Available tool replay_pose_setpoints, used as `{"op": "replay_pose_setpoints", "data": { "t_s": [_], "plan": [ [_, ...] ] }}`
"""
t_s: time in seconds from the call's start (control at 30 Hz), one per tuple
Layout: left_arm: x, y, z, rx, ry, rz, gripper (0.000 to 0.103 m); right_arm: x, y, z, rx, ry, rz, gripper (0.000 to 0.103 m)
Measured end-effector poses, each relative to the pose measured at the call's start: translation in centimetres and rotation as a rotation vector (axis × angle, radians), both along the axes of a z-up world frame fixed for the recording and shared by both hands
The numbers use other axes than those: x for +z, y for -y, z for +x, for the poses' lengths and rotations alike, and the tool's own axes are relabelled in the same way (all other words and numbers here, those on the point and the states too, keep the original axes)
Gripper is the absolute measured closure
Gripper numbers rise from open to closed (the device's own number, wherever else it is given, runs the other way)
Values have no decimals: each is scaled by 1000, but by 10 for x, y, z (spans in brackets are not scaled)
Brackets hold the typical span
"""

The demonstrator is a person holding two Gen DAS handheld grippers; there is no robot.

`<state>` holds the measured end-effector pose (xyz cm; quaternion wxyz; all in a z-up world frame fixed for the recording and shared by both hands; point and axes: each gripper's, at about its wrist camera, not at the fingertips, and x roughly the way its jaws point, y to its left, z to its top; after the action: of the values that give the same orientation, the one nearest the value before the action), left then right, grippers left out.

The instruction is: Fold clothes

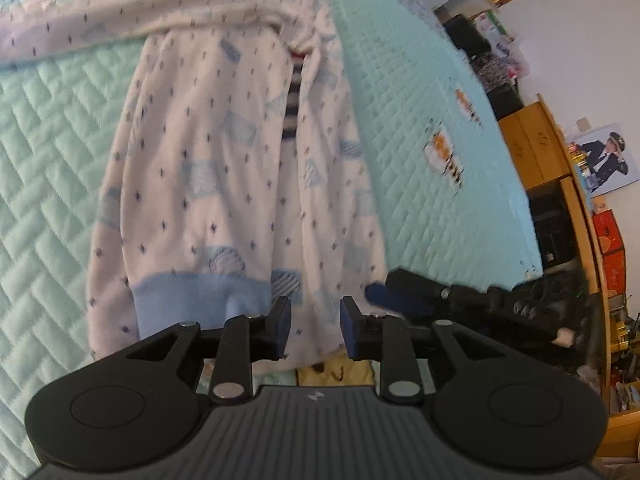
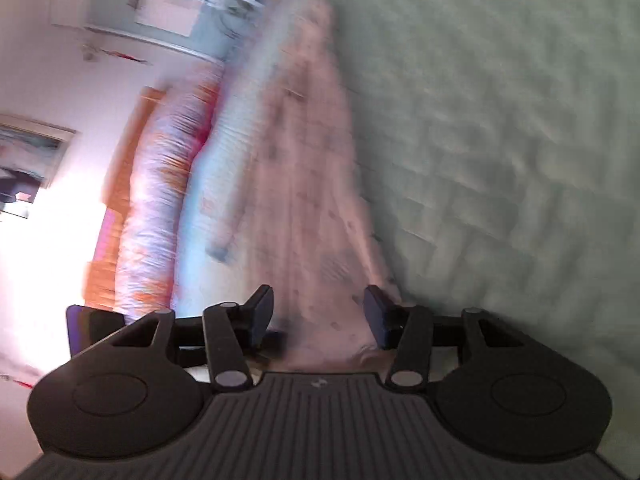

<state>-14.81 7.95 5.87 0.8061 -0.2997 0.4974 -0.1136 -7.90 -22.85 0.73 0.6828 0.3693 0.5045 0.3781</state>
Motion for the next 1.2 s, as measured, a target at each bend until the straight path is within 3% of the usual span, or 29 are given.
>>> {"op": "replay_pose_setpoints", "data": {
  "t_s": [0.13, 0.23, 0.3, 0.33, 0.37, 0.47, 0.6, 0.7, 0.9, 1.2],
  "plan": [
    [14, -9, 16, 49, 60, -7, 71, -2, 4, 1, -7, -7, 25, 51],
    [19, -20, 41, 113, 74, -10, 69, 0, 4, 8, -21, -23, 109, 47],
    [22, -26, 58, 156, 83, -13, 68, -9, -2, 16, -14, -46, 30, 46],
    [23, -31, 64, 182, 87, -15, 68, -12, -4, 19, 4, -52, -45, 51],
    [22, -40, 67, 221, 89, -19, 68, -12, -5, 20, 14, -40, -51, 51],
    [16, -69, 70, 347, 79, -26, 60, -8, -4, 22, 20, -22, 8, 49],
    [5, -118, 63, 504, 54, -48, 59, -4, -2, 36, -7, 12, 48, 47],
    [10, -146, 68, 565, 73, 9, 53, -3, -9, 53, -3, 15, 111, 45],
    [23, -180, 108, 439, 131, 159, 46, -5, -32, 82, 16, 23, 157, 45],
    [0, -210, 157, 249, 124, 228, 46, -22, -38, 83, 53, -4, 174, 45]
  ]
}}
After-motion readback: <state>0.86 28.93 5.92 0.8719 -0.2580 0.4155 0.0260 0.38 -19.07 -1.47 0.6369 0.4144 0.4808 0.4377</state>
